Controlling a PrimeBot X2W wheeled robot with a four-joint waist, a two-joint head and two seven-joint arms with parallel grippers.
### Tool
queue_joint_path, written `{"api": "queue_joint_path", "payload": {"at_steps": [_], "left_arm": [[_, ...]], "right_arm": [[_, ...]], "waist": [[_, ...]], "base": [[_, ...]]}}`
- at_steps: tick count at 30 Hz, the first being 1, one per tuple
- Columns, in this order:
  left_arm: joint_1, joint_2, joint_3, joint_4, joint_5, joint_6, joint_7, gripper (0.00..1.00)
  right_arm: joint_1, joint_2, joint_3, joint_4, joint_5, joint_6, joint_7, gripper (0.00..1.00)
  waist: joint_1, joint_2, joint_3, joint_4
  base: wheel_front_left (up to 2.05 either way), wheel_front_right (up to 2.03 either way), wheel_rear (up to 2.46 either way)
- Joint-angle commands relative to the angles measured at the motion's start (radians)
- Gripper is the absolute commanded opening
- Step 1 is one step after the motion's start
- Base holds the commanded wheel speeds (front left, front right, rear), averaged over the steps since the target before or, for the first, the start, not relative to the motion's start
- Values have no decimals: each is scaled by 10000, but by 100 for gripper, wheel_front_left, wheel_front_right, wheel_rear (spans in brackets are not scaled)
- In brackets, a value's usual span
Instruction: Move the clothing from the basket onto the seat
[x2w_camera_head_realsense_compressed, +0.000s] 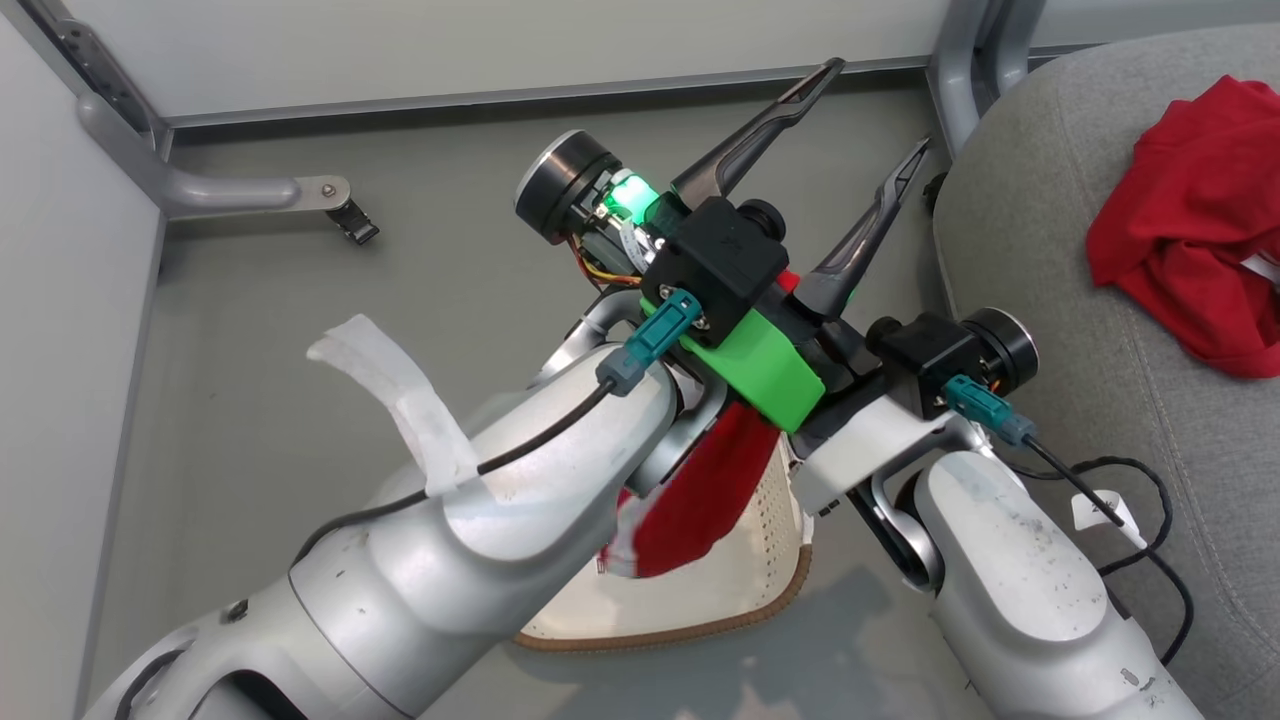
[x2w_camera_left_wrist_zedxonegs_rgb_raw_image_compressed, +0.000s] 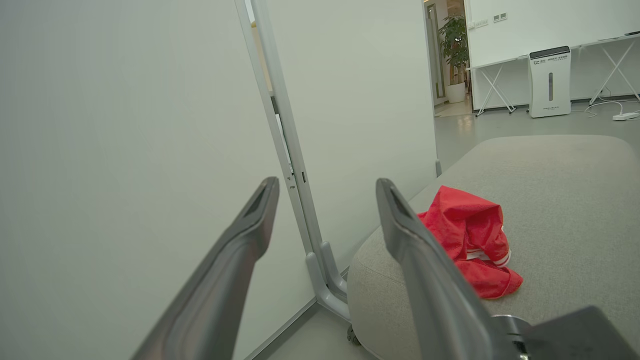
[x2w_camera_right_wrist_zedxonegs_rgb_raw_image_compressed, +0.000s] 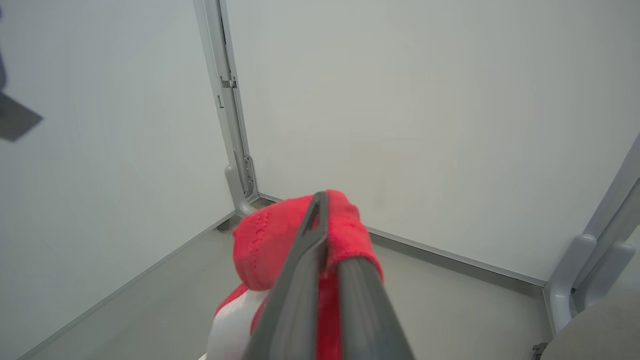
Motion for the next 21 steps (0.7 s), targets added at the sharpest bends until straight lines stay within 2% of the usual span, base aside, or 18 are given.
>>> {"api": "queue_joint_path", "payload": {"at_steps": [1,11,21], "left_arm": [[41,-3,56,21,93,24,-19,100],[261,1,222,155,278,-74,-17,100],[634,107,520,366,573,-311,-17,100]], "right_arm": [[32,-30,-66,-78,-31,-7,-22,0],[13,-28,-447,-401,-288,-7,-22,0],[158,-28,-1179,-1024,-832,-7,-20,0]], "waist": [[0,0,3,-34],[0,0,89,-416],[0,0,300,-1129]], "base": [[0,0,0],[0,0,0],[0,0,0]]}}
